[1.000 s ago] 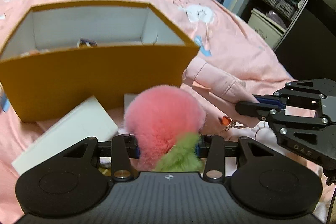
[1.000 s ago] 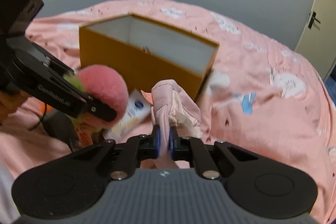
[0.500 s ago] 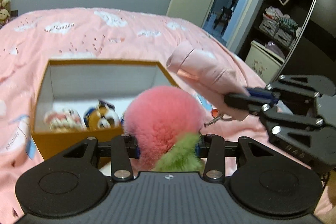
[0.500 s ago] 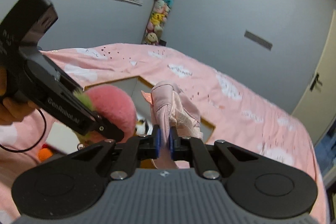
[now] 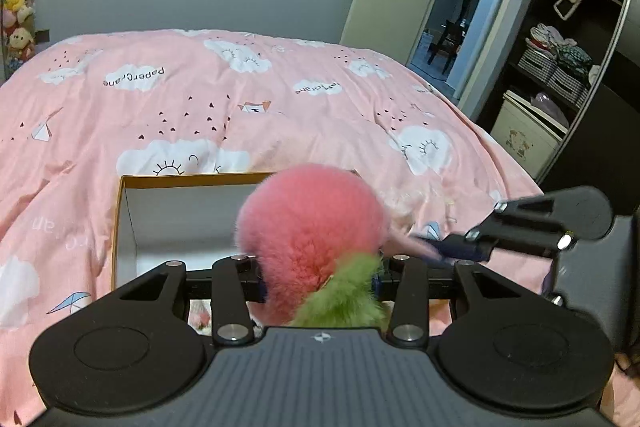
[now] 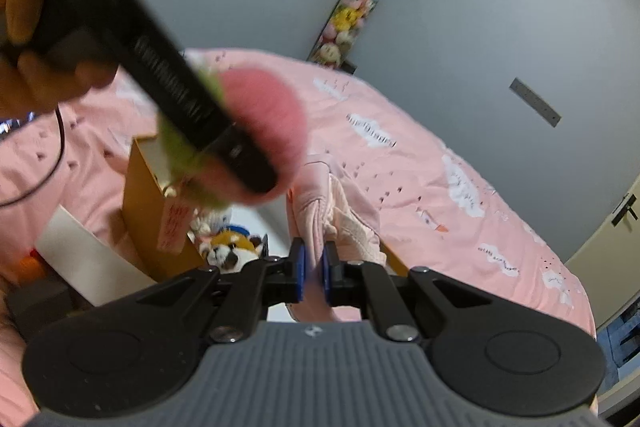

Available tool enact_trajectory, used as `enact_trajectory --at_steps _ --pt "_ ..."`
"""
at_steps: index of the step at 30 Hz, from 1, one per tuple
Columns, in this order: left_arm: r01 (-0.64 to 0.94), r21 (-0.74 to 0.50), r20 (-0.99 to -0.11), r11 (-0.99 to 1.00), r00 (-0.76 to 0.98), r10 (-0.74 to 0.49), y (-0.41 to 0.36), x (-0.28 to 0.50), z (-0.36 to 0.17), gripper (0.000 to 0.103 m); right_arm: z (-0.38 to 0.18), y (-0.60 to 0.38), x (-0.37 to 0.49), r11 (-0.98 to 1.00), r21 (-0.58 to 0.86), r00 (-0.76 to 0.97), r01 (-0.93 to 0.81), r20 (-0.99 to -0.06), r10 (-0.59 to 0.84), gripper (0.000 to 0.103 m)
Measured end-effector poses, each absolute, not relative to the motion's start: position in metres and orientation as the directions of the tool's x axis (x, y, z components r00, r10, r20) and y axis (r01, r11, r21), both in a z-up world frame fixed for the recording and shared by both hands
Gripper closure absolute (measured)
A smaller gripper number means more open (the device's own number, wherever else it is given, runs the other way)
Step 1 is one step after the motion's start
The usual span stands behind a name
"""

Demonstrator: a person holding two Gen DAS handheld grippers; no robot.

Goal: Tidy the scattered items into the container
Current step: 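Lift the pink ball and pink cloth and carry both over the orange box, then lower the pink cloth into the box and open the right tool while the left tool holds the ball above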

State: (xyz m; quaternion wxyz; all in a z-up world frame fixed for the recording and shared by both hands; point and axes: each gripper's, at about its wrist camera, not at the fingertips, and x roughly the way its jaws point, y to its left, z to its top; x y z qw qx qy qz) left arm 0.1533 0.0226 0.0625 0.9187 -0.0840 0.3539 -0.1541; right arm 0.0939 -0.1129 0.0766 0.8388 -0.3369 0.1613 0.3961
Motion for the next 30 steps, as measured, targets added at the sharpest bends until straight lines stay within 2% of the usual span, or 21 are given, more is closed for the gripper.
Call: enact_trajectory --at_steps 8,16,26,30 --pt "0.182 -0.307 -0.673 0.934 0.653 -0.349 0.023 0.19 0.027 0.055 0.048 -0.088 0.133 0.472 -0.392 0.599 -0.789 -0.661 0.453 0.094" --pt "0.116 -0.38 -0.697 0.918 0.616 -0.367 0.018 0.218 -0.001 0.055 0.032 -0.082 0.169 0.522 -0.261 0.49 -0.812 -0.791 0.366 0.093" --pt "0.042 -0.35 -0.792 0.936 0.52 -0.32 -0.004 0.221 -0.028 0.054 0.024 -0.087 0.198 0.583 -0.047 0.32 -0.811 -0.87 0.375 0.091" --pt "0.018 -0.346 -0.808 0.938 0.502 -0.308 -0.003 0.221 -0.035 0.054 0.025 -0.093 0.202 0.6 0.031 0.262 -0.8 -0.88 0.395 0.087"
